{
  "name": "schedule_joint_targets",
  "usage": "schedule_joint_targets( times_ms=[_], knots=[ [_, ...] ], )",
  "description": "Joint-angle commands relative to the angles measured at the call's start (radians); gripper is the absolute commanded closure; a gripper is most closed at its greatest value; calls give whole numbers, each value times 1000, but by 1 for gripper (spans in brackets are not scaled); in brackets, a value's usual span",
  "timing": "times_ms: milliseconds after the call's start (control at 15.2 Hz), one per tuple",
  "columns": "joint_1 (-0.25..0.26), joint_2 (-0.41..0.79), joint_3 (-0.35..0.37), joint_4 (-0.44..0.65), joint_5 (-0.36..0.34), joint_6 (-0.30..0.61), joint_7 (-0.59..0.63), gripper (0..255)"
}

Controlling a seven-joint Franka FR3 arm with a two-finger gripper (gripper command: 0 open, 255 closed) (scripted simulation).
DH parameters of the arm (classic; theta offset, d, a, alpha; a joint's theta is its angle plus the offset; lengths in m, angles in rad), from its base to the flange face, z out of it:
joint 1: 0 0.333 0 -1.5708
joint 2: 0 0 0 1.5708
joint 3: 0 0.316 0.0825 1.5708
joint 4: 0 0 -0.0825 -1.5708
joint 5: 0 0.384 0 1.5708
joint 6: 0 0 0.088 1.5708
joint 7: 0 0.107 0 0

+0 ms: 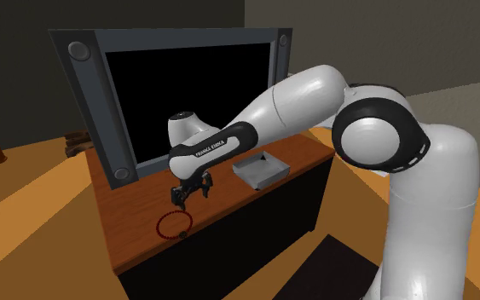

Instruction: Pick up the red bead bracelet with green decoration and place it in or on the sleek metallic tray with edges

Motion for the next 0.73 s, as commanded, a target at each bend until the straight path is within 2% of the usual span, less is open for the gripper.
schedule_joint_targets(
  times_ms=[0,66,660],
  knots=[
    [15,79,2,63,-10,6,20,0],
    [22,116,2,96,-14,6,27,0],
    [26,171,-5,69,-28,87,36,0]
  ],
)
